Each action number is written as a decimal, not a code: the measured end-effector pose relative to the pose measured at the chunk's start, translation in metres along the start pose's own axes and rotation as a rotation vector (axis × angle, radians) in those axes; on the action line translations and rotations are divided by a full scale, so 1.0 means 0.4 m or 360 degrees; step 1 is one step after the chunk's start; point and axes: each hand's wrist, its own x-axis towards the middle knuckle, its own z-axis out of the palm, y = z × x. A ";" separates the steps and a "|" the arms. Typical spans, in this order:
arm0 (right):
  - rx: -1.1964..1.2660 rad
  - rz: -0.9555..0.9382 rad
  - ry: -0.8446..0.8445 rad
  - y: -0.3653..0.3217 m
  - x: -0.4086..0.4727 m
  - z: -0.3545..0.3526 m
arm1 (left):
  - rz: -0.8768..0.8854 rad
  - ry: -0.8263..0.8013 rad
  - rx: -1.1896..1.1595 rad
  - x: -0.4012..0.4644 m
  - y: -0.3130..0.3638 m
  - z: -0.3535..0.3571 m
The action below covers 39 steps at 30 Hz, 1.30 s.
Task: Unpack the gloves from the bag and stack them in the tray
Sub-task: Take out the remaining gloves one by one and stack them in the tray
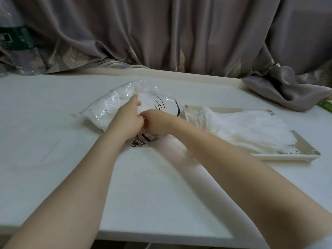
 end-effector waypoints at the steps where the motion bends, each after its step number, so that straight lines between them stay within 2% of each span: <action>1: -0.0110 -0.0051 0.0024 -0.005 -0.001 0.001 | 0.0014 0.0012 -0.0009 0.001 0.000 0.000; 5: -0.0109 -0.0146 0.0106 0.000 -0.007 -0.002 | 0.0057 -0.0029 -0.0089 -0.003 0.004 0.008; 8: -0.0215 -0.0113 0.0064 0.006 0.000 0.003 | 0.0030 -0.0037 -0.0122 0.001 0.000 0.006; 15: -0.0190 -0.0055 0.0034 0.006 -0.035 -0.009 | 0.0062 0.0091 -0.0254 -0.016 0.022 0.007; 20: -0.0542 -0.0051 -0.0039 -0.061 -0.014 0.003 | 0.0089 0.0111 -0.0300 -0.026 0.017 -0.003; 24: -0.0663 -0.0004 -0.0045 -0.065 0.004 0.002 | 0.0058 0.0175 -0.0380 -0.017 -0.001 -0.009; 27: -0.0474 0.0133 0.0045 -0.041 -0.031 -0.043 | 0.0097 0.0131 -0.0289 -0.023 0.003 -0.008; 30: -0.0393 0.0080 0.0255 -0.019 -0.101 -0.109 | 0.0173 0.0216 -0.0174 -0.019 0.008 -0.001; 32: -0.0106 0.0008 0.0406 -0.004 -0.144 -0.134 | 0.0214 0.0216 -0.0091 -0.016 0.008 0.006; 36: 0.1207 -0.0030 0.0578 0.027 -0.184 -0.138 | 0.0290 0.0176 0.0115 -0.007 -0.010 0.026; 39: 0.1754 -0.0162 0.0851 0.039 -0.209 -0.167 | 0.0256 0.0123 0.0347 0.007 -0.034 0.040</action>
